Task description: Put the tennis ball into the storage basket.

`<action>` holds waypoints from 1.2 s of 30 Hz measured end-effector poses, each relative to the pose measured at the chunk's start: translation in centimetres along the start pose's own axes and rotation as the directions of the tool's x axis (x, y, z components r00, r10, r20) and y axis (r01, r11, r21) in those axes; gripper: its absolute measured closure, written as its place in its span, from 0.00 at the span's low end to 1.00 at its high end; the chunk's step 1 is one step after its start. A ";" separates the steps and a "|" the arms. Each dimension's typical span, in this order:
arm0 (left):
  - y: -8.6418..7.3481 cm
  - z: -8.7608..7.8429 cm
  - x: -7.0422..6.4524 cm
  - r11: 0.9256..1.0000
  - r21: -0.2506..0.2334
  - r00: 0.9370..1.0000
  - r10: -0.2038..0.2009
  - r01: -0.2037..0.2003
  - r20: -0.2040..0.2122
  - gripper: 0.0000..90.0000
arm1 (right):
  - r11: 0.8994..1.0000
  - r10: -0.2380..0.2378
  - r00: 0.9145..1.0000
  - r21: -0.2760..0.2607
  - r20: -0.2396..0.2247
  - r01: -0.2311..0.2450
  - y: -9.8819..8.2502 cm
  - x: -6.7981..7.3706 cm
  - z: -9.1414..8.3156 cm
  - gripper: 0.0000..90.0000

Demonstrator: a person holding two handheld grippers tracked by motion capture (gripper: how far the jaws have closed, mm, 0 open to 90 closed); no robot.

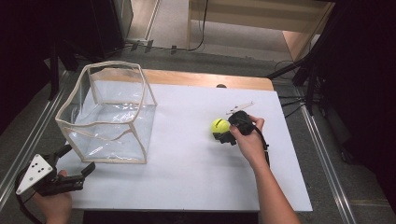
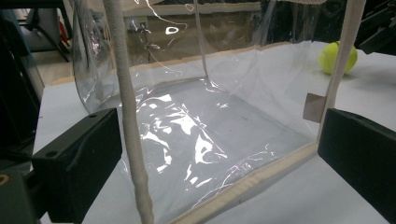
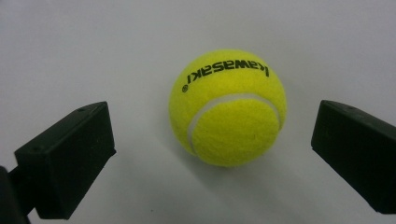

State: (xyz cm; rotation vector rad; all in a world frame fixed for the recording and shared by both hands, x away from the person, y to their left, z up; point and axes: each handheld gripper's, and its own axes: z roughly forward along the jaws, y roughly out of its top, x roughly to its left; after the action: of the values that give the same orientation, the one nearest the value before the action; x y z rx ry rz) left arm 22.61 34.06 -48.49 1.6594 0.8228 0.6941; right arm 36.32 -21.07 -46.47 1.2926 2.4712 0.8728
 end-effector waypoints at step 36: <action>0.0 0.0 0.1 1.000 -0.005 1.000 -0.006 0.006 0.007 0.00 | 0.995 0.027 1.000 0.095 0.011 -0.028 0.9 -0.6 3.8 0.26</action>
State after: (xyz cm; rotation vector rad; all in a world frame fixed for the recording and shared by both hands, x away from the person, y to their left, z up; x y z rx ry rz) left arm 22.65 34.11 -48.49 1.6528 0.8201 0.6853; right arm 39.01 -19.63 -49.03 1.3618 2.5211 0.7616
